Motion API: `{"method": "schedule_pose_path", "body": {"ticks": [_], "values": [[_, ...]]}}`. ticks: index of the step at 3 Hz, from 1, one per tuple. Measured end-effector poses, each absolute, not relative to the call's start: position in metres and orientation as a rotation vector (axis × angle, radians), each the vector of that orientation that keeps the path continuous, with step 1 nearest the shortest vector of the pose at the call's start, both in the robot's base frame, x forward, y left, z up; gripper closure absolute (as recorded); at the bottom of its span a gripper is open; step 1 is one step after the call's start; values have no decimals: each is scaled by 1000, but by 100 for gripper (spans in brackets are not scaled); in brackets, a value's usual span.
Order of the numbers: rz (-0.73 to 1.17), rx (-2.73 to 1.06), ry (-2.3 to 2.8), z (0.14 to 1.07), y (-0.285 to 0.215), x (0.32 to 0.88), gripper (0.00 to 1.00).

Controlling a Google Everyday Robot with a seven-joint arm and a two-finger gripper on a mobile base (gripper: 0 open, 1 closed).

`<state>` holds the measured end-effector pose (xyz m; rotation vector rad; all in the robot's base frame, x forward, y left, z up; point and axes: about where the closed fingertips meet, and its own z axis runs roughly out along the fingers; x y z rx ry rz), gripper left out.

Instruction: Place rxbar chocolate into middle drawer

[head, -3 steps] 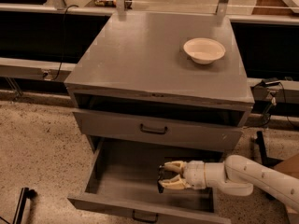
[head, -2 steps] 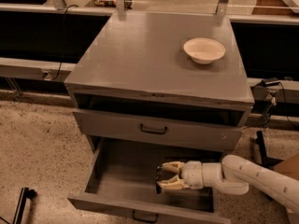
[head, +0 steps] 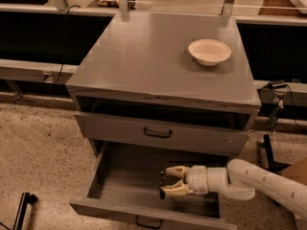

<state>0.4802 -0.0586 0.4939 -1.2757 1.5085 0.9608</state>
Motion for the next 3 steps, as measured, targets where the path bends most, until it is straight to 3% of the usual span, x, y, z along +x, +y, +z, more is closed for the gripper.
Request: {"method": "schedule_pose_path", "body": {"ticks": [1, 2, 3], "values": [[965, -1277, 1506, 494, -57, 480, 13], [968, -1278, 1504, 494, -55, 480, 0], [968, -1278, 1504, 494, -55, 480, 0]]}}
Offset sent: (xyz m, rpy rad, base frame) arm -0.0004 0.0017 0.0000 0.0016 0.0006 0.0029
